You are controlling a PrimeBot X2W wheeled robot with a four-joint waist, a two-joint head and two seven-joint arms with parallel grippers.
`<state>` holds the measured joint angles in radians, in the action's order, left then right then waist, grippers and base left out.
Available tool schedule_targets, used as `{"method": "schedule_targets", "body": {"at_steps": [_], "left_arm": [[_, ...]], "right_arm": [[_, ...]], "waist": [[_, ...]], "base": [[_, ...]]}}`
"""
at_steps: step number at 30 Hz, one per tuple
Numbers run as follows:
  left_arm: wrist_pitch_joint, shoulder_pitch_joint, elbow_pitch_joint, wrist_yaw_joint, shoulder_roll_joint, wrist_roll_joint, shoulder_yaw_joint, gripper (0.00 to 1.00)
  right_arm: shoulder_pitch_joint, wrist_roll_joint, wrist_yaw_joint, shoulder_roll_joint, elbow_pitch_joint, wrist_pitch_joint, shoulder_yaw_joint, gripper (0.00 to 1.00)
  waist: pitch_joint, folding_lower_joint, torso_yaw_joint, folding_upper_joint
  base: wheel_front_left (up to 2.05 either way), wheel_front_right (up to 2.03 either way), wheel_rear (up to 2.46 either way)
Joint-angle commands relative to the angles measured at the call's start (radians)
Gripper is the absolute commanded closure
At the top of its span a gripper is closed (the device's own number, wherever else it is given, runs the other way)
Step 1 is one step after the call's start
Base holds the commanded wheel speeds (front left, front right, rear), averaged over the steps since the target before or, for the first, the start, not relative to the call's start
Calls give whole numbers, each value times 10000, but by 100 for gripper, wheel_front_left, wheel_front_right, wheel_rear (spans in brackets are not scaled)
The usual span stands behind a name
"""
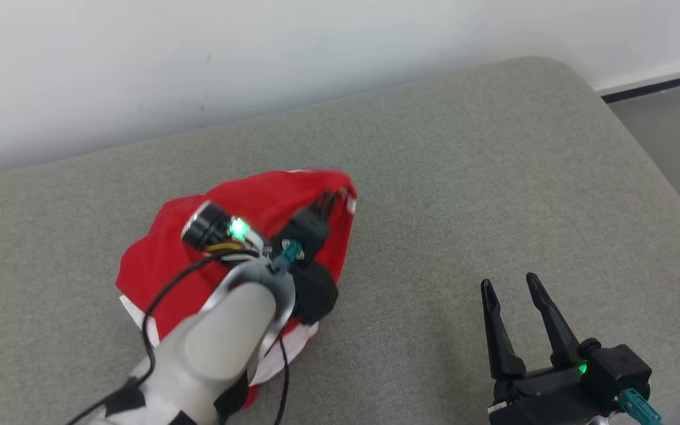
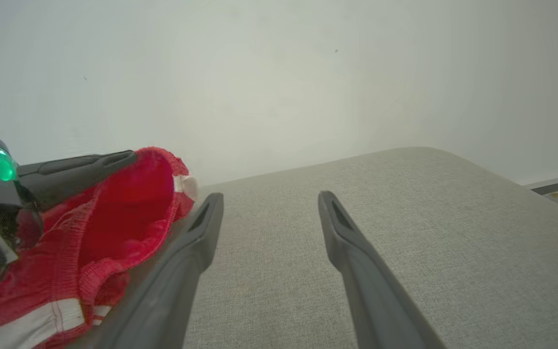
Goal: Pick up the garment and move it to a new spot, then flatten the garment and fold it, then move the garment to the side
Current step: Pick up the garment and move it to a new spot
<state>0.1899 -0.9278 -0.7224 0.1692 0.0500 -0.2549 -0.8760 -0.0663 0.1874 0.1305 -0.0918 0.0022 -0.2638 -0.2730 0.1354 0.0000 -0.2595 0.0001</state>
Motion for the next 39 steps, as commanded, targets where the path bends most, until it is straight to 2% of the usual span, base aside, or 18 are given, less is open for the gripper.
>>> {"method": "schedule_targets", "body": {"at_steps": [1, 5, 8, 13, 19, 25, 26, 34, 39], "left_arm": [[119, -181, 138, 4, 16, -140, 124, 100], [340, -553, 778, -201, 95, -833, 864, 100], [366, -911, 1116, -338, 604, -1156, 1386, 100], [132, -1550, 1672, -249, 1592, -1333, 2047, 100], [-304, -2003, 2649, 150, 3025, -1317, 2810, 100], [-852, -1789, 3738, 546, 4238, -1402, 3406, 100], [-852, -1789, 3738, 546, 4238, -1402, 3406, 100], [-1104, -1090, 4414, 998, 5558, -1475, 4029, 100], [-889, -804, 4423, 1430, 6240, -1220, 4342, 100]], "right_arm": [[143, 56, 4, -71, 21, -5, -5, 0], [255, 50, 4, -103, -4, -5, 50, 0], [378, 45, 4, -105, -24, -5, 75, 0], [516, 68, 4, -105, -30, -5, 56, 0], [612, 49, 4, -216, -63, -5, 196, 0], [685, -1, 4, -388, -93, -5, 354, 0], [685, -1, 4, -388, -93, -5, 354, 0], [524, -58, 4, -539, -146, -5, 344, 0], [412, -72, 4, -669, -149, -7, 342, 0]], "waist": [[-183, 0, 114, -1], [-389, 0, 243, -1], [-495, 0, 361, -1], [-573, 0, 580, -1], [-560, 0, 1013, -1], [-393, 0, 1791, -1], [-393, 0, 1791, -1], [-116, 0, 2973, -1], [98, 0, 3638, -1]], "base": [[0, 0, 0], [0, 0, 0], [0, 0, 0], [0, 0, 0], [0, 0, 0], [0, 0, 0], [0, 0, 0], [0, 0, 0], [0, 0, 0]]}}
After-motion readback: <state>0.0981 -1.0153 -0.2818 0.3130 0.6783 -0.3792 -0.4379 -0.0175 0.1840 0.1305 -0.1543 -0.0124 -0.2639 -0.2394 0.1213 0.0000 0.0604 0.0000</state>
